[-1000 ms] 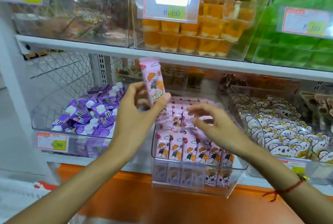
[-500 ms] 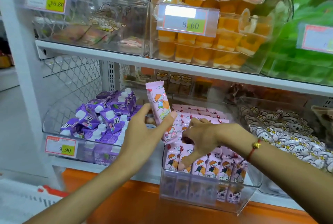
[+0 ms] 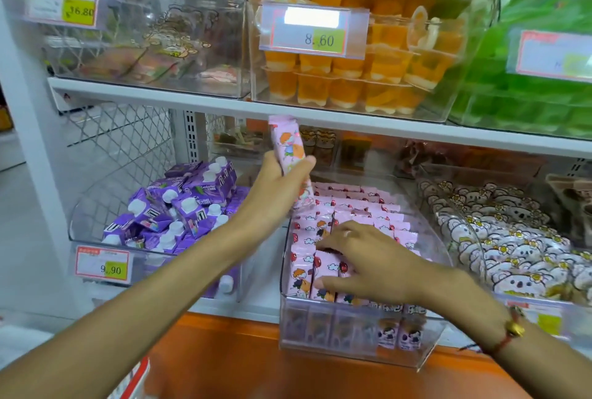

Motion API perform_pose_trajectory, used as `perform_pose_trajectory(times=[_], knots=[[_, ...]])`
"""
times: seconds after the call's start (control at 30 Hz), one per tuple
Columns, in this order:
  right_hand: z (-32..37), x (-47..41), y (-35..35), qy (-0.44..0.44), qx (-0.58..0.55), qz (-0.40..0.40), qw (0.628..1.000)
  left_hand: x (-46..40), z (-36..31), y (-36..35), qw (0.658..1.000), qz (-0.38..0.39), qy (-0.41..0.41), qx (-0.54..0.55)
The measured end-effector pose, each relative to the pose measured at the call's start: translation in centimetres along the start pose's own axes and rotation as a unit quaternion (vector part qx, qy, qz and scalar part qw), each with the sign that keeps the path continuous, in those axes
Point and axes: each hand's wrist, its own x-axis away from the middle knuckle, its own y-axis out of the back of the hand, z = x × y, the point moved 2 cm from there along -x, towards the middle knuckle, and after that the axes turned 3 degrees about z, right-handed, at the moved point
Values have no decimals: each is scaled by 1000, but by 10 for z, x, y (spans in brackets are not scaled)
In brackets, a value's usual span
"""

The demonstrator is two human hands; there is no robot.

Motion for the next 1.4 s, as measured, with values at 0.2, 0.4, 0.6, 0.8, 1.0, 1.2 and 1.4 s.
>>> perform_pose_trajectory(times=[0.2,0.4,0.6,0.8,1.0,1.2,1.4], knots=[[-3,13,-11,20,-44,-64,997,-36,1,-31,984,124,54,-118],[-9,13,-19,7,-93,-62,994,-41,3,-21,953,224,17,-201],[-9,15,-20,9,-103,-55,993,-48,-2,-17,912,266,-22,-311],[-11,17,-19,7,-103,-50,993,-55,6,-31,753,221,-140,-604],[-9,17,-18,2,-101,-51,994,-55,21,-49,679,236,-120,-685],[-9,23,-13,-23,-48,-70,996,-41,9,-33,741,249,-149,-605],[-14,31,-10,-37,-49,-52,997,-23,7,-25,704,350,-122,-606]])
